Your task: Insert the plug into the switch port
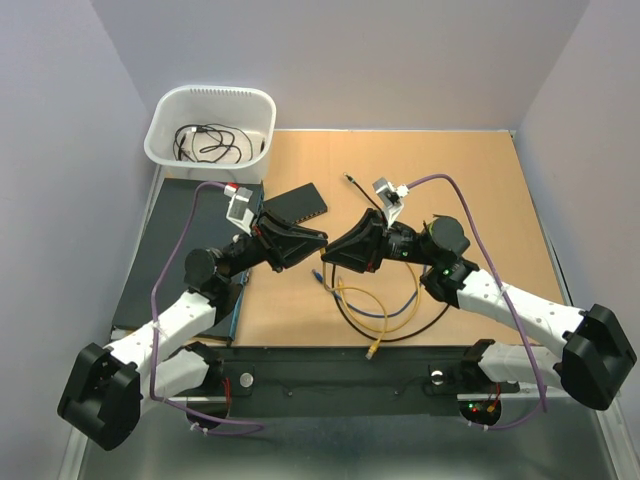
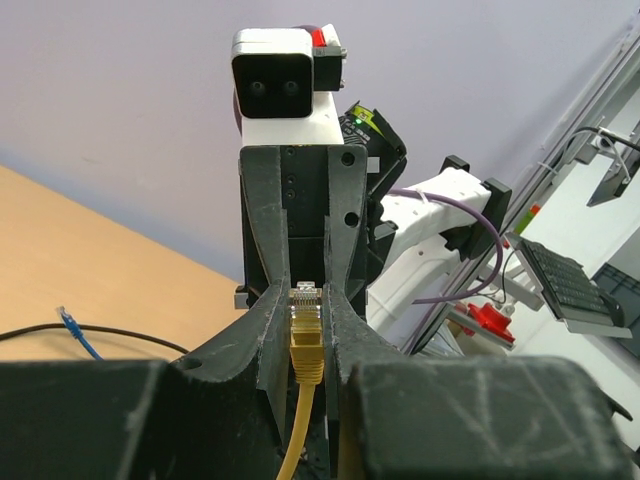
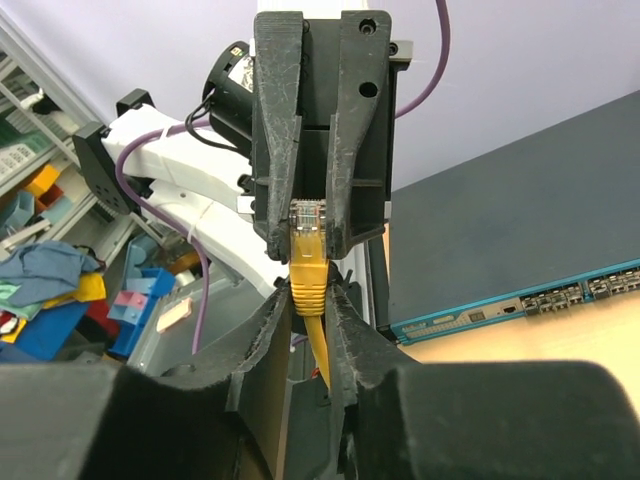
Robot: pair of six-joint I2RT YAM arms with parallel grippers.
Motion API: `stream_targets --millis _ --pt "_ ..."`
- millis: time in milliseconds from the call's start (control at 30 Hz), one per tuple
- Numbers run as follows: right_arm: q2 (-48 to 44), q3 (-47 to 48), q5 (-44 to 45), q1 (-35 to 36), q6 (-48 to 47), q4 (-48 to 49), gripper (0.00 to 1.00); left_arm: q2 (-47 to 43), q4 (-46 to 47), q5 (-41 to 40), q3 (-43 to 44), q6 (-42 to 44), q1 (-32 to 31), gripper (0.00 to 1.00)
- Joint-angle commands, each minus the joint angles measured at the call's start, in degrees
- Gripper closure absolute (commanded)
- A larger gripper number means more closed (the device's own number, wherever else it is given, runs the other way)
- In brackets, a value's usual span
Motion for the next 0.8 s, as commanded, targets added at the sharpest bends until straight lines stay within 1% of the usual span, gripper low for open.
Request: stream_targets --millis 0,67,267,333,367,400,433,467,500,533,567,600,633,667,700,733,767 --pt "-0.65 0.65 0.86 -0.42 0.27 4.4 0.75 -0.09 15.01 -0.62 -0.42 1.24 -0.63 1.0" --pt "-0.56 0.47 1.21 -0.33 0.27 4.4 0.8 0.09 14.93 -0.8 -0.51 1.41 -0.81 1.0" --pt "0.05 -0.23 1.47 -0.33 0.45 4.48 0.88 0.09 13.88 -2.2 -0.69 2.64 -1.42 1.0" --pt "0.06 -0.76 1.82 -0.33 0.62 4.49 0.95 -0.08 12.65 -3.08 -0.78 3.52 -1.51 1.0" --pt "-0.03 -0.85 2.09 -0.33 0.53 4.49 0.99 -0.17 12.03 -3.78 -0.78 3.87 -1.69 1.0" --pt "-0.38 -1.37 3.13 -0.33 0.19 4.49 1.0 -0.7 9.85 -4.57 -0.95 4.66 -1.69 1.0" --pt "-0.56 -1.64 4.45 -0.42 0.01 4.05 1.0 -0.87 8.87 -4.93 -1.04 4.93 -1.69 0.92" --pt "-0.73 -1.9 5.42 -0.42 -0.17 3.26 1.0 -1.05 5.9 -5.63 -1.04 6.24 -1.78 0.8" --pt "-1.0 -1.64 6.39 -0.33 -0.95 1.34 0.99 -1.92 3.87 -5.81 -1.13 7.03 -1.69 0.56" --pt "-1.26 -1.12 8.83 -0.42 -2.01 -1.38 1.0 -2.37 1.59 -5.9 -1.13 8.43 -1.69 0.46" --pt "-1.61 -0.42 10.07 -0.33 -4.36 -6.8 0.99 -3.68 -4.18 -6.94 -1.13 11.32 -1.69 0.31" --pt "-1.88 0.03 11.39 -0.42 -5.78 -9.72 1.0 -4.47 -7.54 -7.91 -1.04 13.26 -1.69 0.11" --pt "-2.66 0.55 15.06 -0.42 -7.36 -16.54 0.99 -5.26 -10.97 -8.96 -0.95 14.85 -1.6 0.05" --pt "-2.84 0.99 16.66 -0.33 -10.34 -19.83 1.0 -6.23 -17.44 -11.67 -0.86 16.43 -1.52 0.01" --pt "-3.11 2.39 18.68 -0.42 -11.76 -23.25 0.99 -7.98 -20.38 -13.0 -0.34 19.58 -1.43 0.01" --pt "-3.46 2.66 20.79 -0.42 -13.08 -26.33 1.0 -8.69 -22.84 -14.32 -0.16 20.91 -0.99 0.01" --pt "-4.16 3.02 25.07 -0.33 -15.18 -31.24 1.0 -9.39 -27.13 -17.12 0.1 22.14 -0.81 0.01"
